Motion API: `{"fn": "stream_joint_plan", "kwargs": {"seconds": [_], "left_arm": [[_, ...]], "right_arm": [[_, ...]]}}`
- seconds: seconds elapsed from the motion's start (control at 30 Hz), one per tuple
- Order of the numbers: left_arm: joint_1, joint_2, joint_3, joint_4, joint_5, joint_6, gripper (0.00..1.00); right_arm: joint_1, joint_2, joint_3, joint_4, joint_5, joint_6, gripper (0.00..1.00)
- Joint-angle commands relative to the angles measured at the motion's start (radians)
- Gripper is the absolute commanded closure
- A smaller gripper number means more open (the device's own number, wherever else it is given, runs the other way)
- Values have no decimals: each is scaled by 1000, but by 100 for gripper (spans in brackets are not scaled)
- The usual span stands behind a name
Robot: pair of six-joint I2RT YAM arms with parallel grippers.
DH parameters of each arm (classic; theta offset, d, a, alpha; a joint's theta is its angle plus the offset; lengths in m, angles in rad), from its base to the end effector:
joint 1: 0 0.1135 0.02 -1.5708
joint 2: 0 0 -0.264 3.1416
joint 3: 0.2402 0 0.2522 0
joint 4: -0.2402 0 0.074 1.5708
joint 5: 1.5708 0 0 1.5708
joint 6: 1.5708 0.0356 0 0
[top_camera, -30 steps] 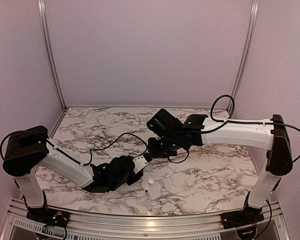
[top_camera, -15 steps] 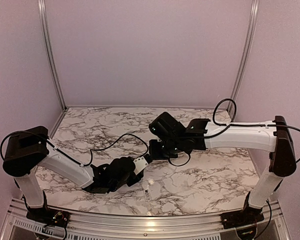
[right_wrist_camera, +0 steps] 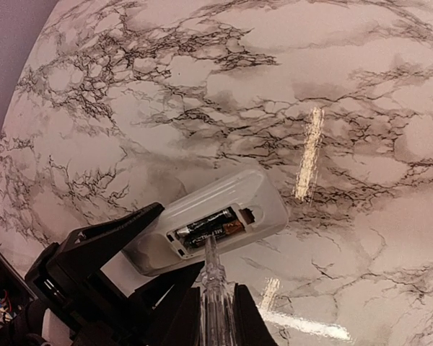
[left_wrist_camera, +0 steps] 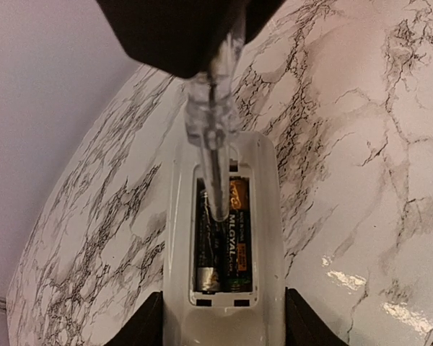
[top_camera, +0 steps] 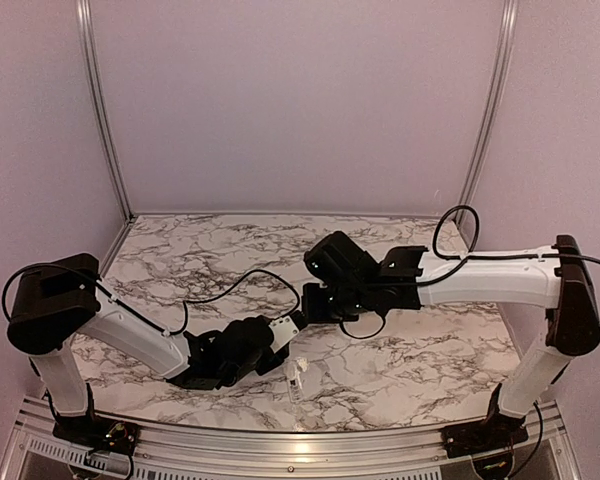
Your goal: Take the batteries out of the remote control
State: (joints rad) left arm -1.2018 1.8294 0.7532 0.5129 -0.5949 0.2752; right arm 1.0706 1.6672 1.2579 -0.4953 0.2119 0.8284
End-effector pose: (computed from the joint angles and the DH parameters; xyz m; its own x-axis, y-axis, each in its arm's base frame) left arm 0.1427 -0.3137 0.1263 -0.0219 0.6806 -0.7324 0.6313 0.5774 0.5177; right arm 0.1798 0.3134 0.2483 -0.8411 -0.0368 -0.5396 -0.2600 0.9024 0.3436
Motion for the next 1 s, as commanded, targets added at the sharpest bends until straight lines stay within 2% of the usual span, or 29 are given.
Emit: {"fn": "stream_joint_plan", "kwargs": {"seconds": [0.0, 0.8, 0.97], "left_arm": [[-5, -8, 71, 111, -26, -57, 100], [41, -18, 87, 30, 15, -103, 100], [41, -26, 84, 35, 46, -118, 100]], "right_arm": [[23, 4, -39, -12, 5, 21, 100], [22, -88, -19, -54, -29, -25, 100], [22, -60, -24, -55, -23, -31, 100]]}}
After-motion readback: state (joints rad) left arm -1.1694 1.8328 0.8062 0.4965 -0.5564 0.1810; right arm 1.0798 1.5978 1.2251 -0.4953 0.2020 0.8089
